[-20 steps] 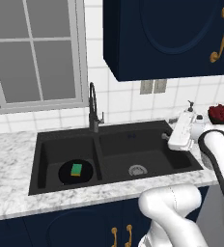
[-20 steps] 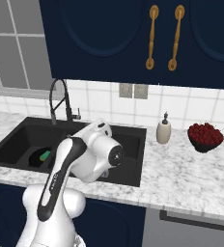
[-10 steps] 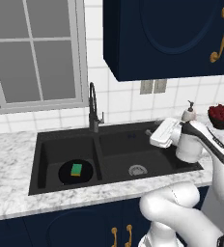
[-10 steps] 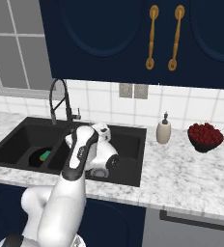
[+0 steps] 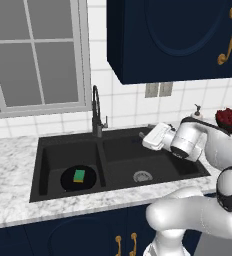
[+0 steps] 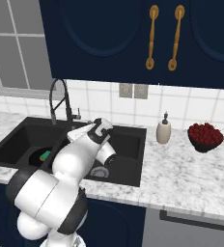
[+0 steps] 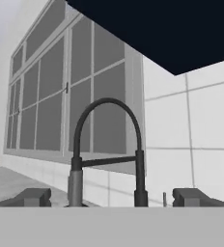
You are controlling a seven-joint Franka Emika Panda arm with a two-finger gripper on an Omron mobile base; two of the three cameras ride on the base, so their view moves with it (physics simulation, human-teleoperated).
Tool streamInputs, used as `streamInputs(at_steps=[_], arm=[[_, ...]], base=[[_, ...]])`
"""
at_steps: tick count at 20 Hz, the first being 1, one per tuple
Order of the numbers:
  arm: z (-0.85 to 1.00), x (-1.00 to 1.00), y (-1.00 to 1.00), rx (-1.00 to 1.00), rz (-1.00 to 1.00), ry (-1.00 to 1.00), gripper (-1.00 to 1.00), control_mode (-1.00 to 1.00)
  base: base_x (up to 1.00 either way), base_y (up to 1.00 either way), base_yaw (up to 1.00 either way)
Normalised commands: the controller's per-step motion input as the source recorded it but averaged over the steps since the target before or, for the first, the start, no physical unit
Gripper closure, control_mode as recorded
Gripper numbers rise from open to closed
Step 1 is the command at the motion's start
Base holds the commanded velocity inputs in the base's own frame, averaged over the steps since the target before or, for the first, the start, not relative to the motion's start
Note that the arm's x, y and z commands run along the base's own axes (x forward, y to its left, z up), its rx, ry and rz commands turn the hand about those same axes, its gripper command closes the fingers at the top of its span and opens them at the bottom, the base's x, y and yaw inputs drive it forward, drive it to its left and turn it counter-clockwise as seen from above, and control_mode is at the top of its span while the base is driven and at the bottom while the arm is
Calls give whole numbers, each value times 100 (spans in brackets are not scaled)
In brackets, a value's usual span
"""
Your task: Pick the pan and sponge and place them into the sink. Then turn on the water.
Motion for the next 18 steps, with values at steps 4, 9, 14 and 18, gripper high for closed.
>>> streamInputs(at_steps=[4,9,14,18], arm=[[-2,45,0,0,7,0,-100,-100],[0,29,13,-1,3,0,-100,-100],[-1,35,42,-5,0,0,-100,-100],[0,44,21,-1,0,0,-100,-100]], base=[[0,0,0],[0,0,0],[0,0,0],[0,0,0]])
